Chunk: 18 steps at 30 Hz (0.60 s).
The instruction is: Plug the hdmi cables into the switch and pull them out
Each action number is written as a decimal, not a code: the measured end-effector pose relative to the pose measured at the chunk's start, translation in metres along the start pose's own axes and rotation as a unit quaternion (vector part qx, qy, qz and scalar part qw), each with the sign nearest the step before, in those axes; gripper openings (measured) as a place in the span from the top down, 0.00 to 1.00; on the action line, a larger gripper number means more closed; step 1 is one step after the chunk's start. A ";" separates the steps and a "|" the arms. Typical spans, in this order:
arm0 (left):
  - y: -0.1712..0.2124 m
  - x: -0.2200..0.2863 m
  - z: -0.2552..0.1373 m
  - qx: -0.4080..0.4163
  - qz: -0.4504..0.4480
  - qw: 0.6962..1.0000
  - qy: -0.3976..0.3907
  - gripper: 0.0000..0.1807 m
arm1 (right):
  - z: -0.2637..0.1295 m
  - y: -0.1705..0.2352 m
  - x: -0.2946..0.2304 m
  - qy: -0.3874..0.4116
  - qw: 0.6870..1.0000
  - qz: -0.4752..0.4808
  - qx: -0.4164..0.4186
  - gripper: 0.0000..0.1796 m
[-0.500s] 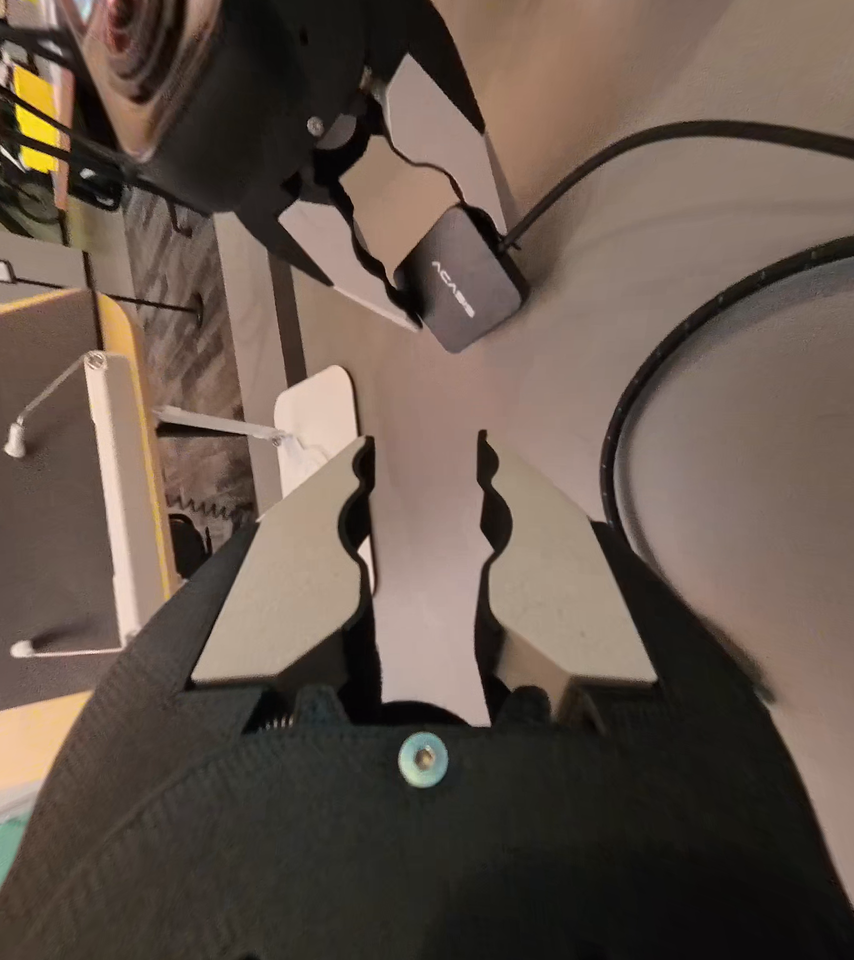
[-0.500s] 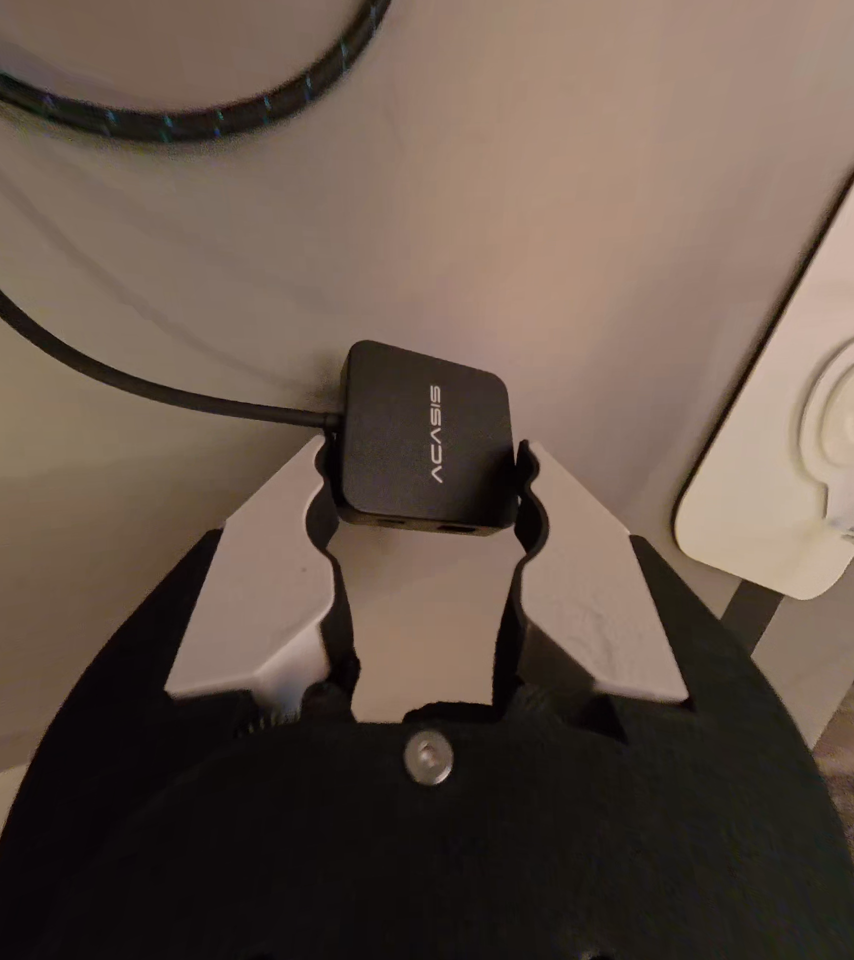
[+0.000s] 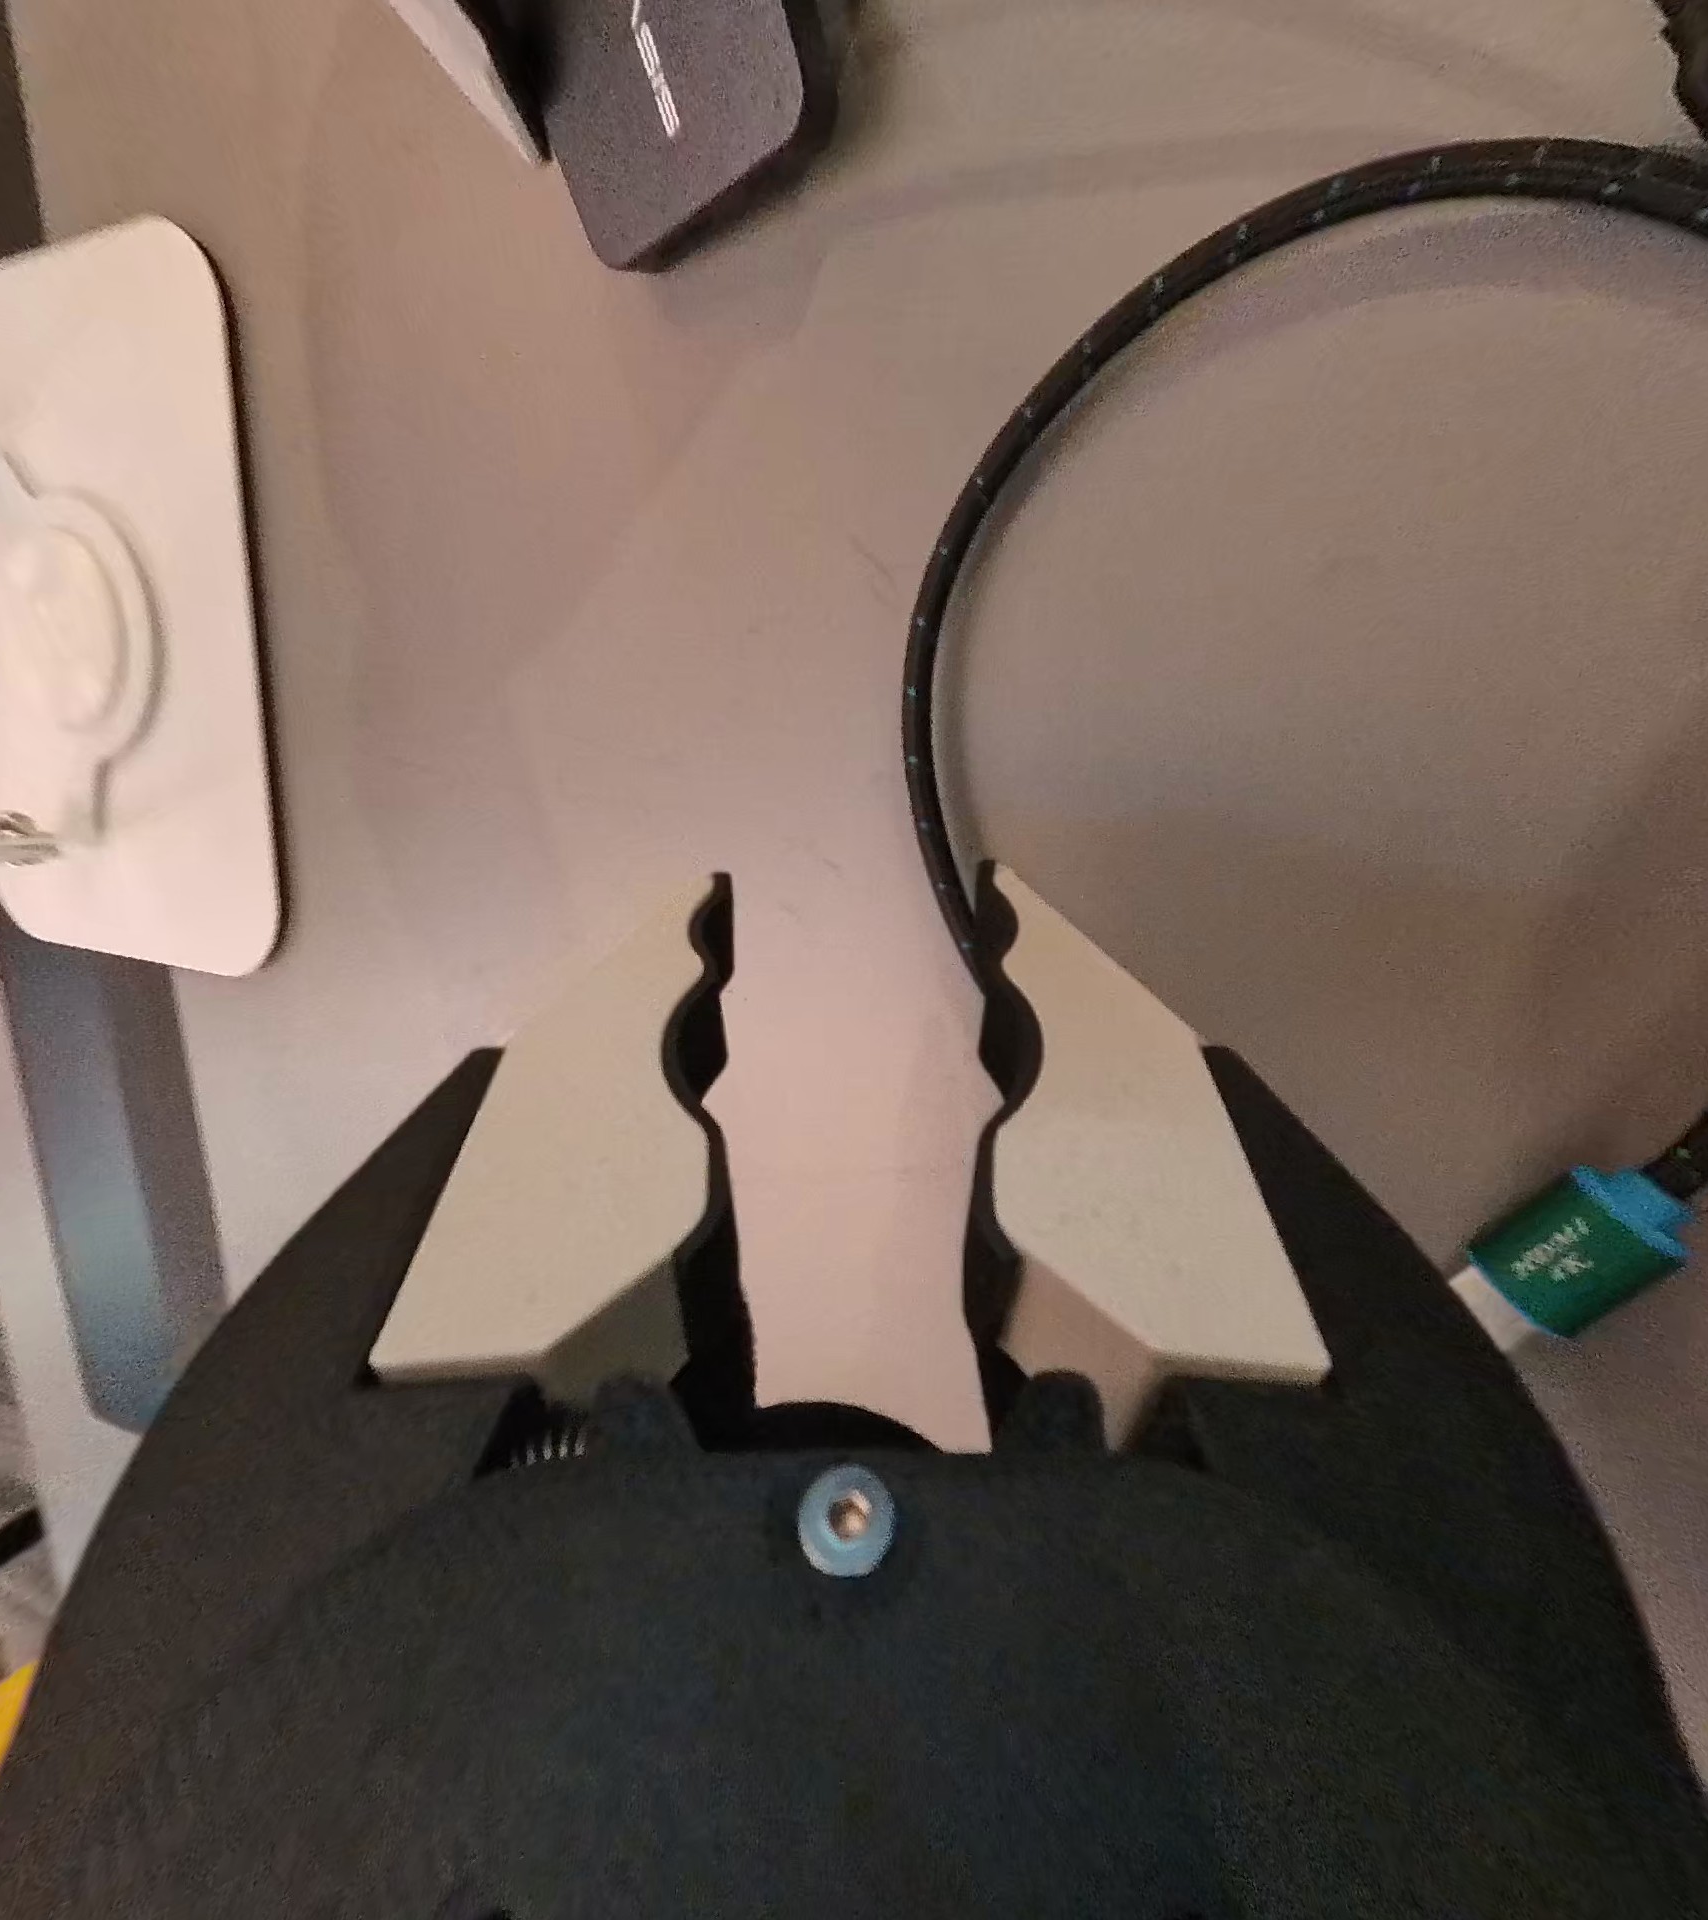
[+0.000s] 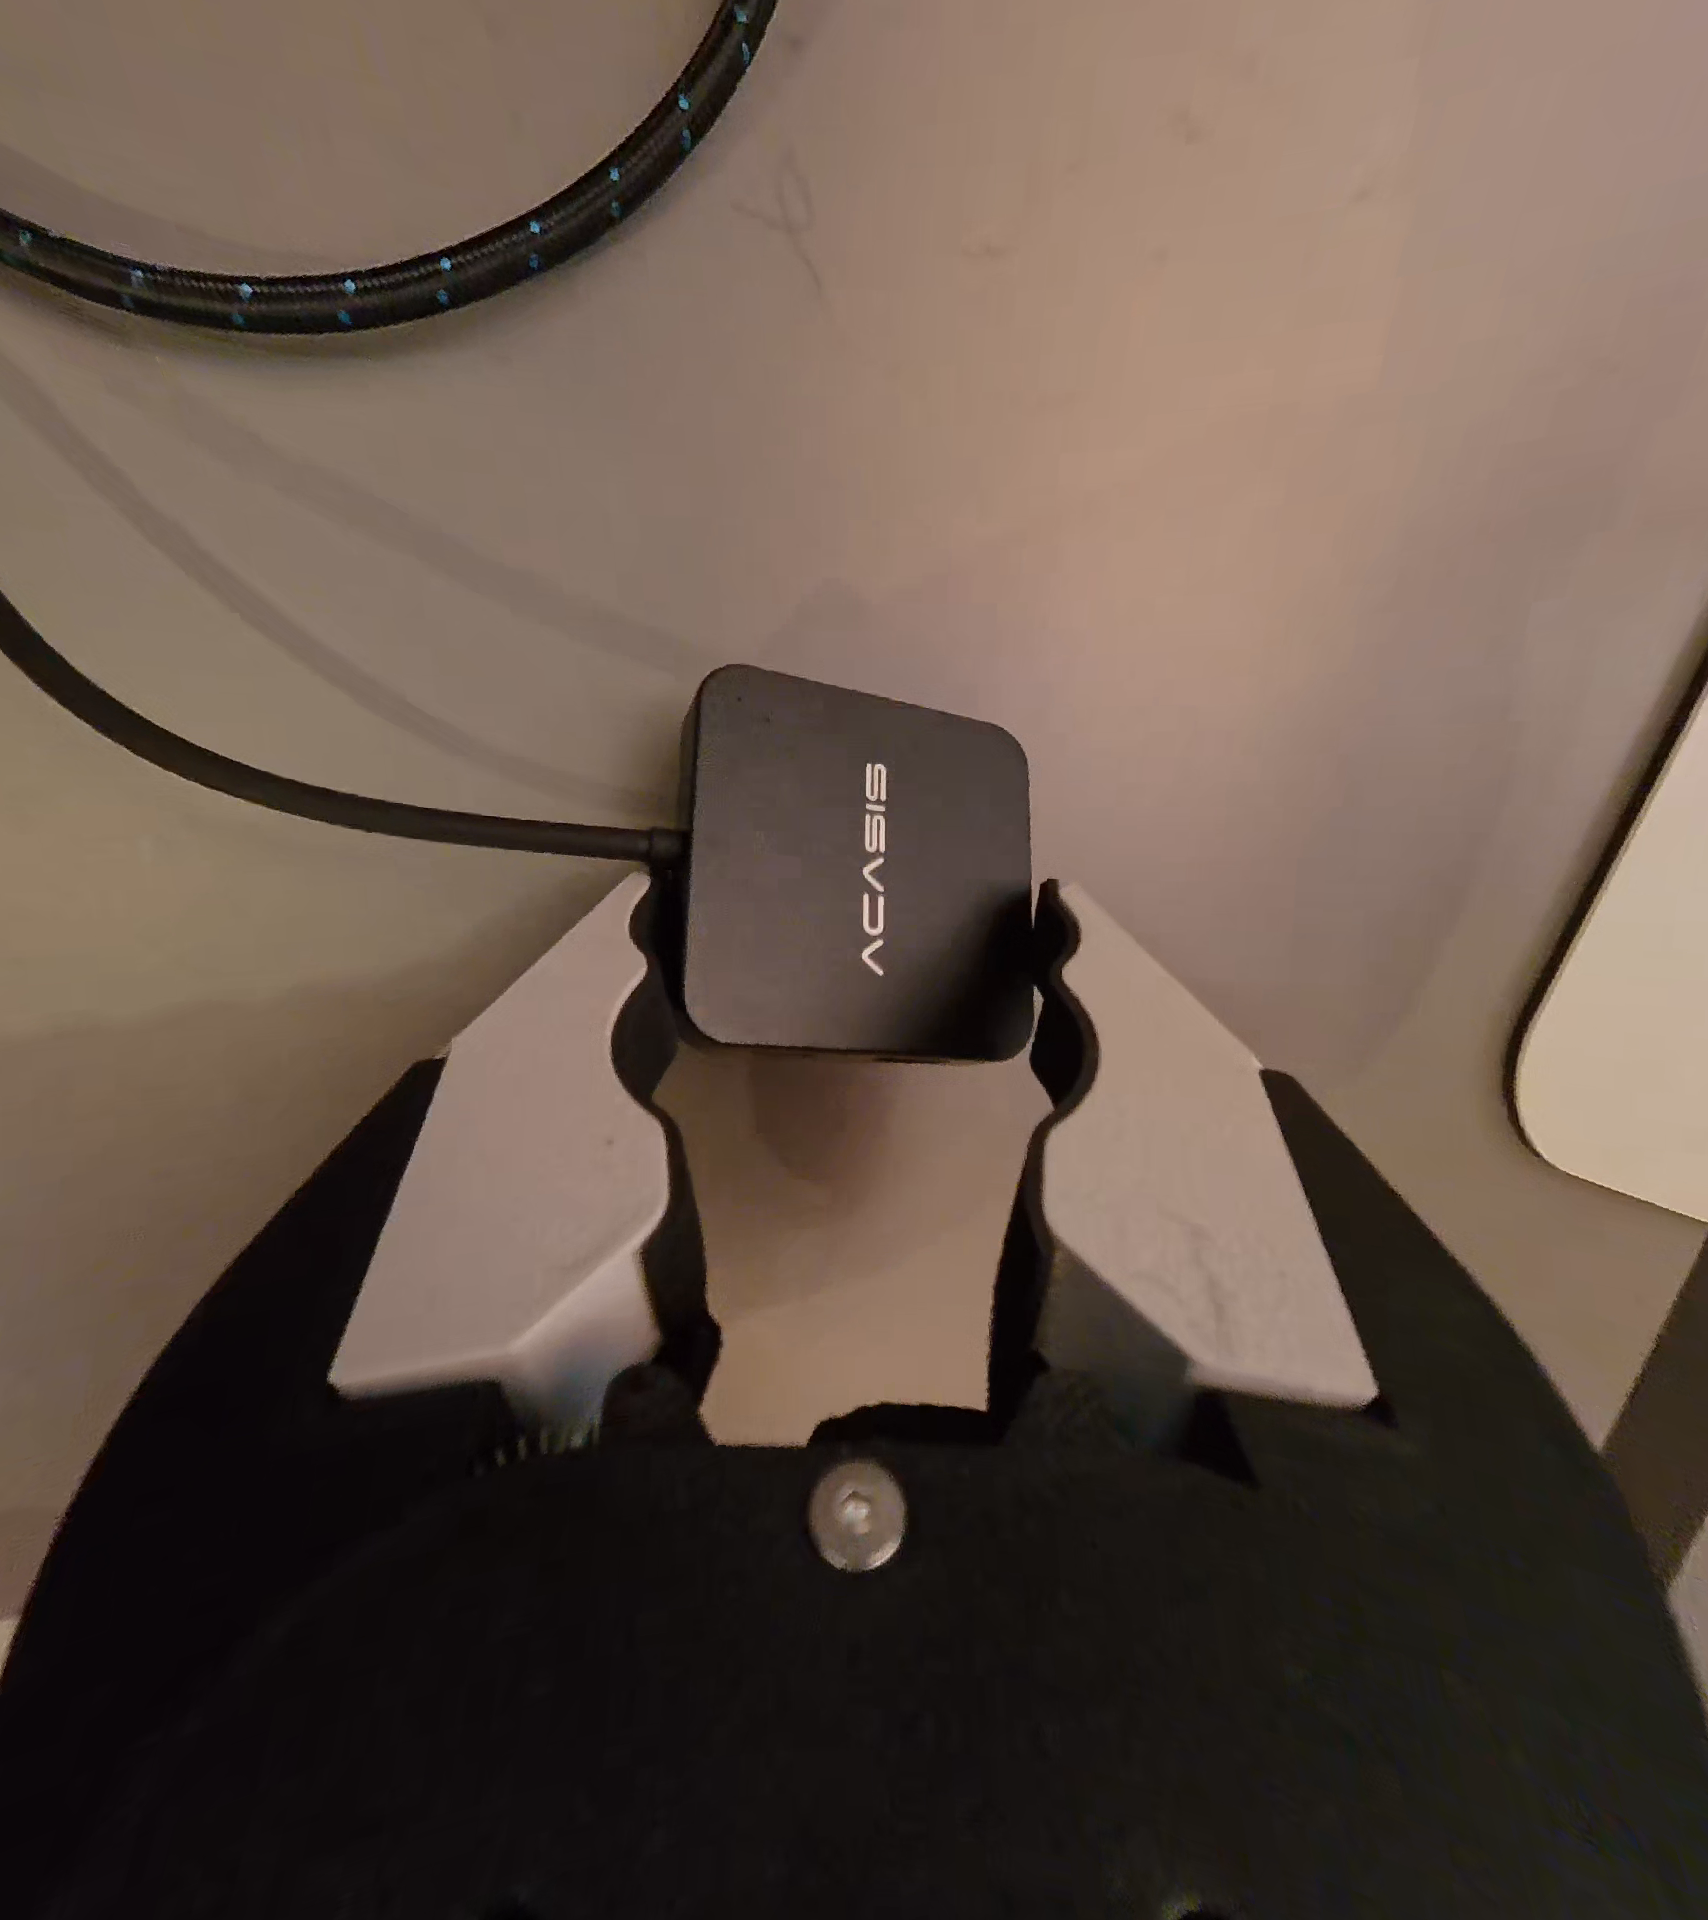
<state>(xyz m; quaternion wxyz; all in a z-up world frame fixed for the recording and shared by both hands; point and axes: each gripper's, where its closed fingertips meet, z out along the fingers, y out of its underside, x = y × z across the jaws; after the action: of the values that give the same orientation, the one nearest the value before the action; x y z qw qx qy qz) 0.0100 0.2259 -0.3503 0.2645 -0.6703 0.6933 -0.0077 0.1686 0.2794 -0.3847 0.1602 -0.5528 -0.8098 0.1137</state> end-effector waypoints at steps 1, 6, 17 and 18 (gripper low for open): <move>0.002 0.003 0.000 0.001 -0.010 1.000 0.007 0.75 | 0.000 0.000 -0.002 -0.007 1.000 0.004 0.005 0.63; 0.012 0.009 -0.001 0.004 -0.046 0.999 0.018 0.75 | 0.002 -0.001 -0.008 -0.029 0.999 0.029 0.021 0.61; 0.031 0.028 0.003 -0.024 -0.106 0.993 0.043 0.76 | -0.002 0.010 -0.019 -0.034 0.998 0.060 0.013 0.56; 0.032 0.031 0.004 -0.024 -0.112 0.992 0.047 0.77 | -0.004 0.013 -0.019 -0.029 0.998 0.062 0.006 0.56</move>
<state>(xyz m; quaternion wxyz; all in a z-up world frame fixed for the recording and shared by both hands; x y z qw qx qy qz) -0.0169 0.2022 -0.3766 0.2125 -0.7486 0.6259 -0.0518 0.1879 0.2662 -0.3884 0.1325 -0.5974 -0.7776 0.1445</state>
